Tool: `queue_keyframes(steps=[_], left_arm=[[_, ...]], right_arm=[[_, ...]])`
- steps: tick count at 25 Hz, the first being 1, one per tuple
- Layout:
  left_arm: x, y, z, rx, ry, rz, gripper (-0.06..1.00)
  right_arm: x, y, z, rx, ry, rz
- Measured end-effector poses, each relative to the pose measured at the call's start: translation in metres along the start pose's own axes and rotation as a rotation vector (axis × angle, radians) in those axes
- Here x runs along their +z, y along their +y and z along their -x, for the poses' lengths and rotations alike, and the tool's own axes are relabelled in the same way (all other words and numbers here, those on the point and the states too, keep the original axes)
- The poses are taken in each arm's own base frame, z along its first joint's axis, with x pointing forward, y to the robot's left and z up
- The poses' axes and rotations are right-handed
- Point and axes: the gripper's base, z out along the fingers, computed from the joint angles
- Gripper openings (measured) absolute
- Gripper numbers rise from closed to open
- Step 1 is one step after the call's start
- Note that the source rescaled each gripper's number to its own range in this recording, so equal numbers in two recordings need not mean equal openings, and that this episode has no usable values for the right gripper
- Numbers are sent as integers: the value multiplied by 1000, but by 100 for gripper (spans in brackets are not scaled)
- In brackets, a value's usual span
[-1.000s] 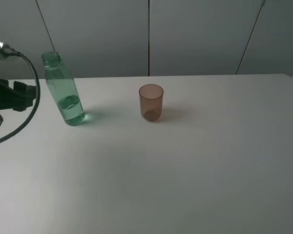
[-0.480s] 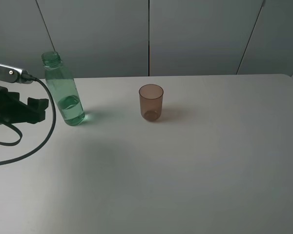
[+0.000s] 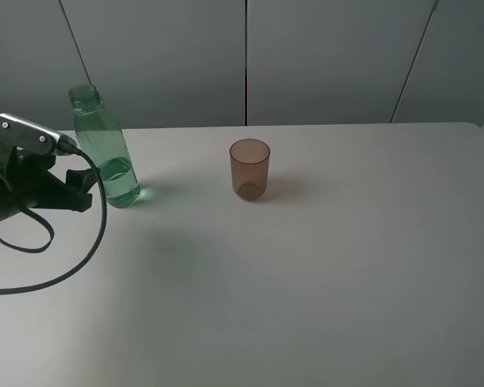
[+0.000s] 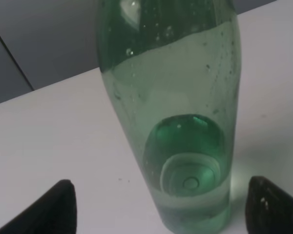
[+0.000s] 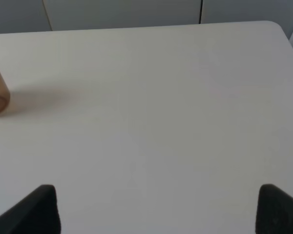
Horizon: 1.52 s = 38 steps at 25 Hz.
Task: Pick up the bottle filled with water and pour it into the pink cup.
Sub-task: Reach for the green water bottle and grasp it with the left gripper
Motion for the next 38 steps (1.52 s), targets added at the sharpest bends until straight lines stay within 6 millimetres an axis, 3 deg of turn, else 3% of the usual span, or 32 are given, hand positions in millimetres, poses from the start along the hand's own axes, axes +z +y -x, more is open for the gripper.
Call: queue_keyframes(steps=[11, 28, 38], left_arm=[[11, 20, -10, 97, -35, -17, 57], [50, 20, -13, 146, -133, -156, 57], [52, 19, -15, 109, -130, -165, 57]], right_arm=[[0, 0, 0, 0, 0, 0], [0, 0, 0, 0, 0, 0], [0, 0, 0, 0, 0, 0]])
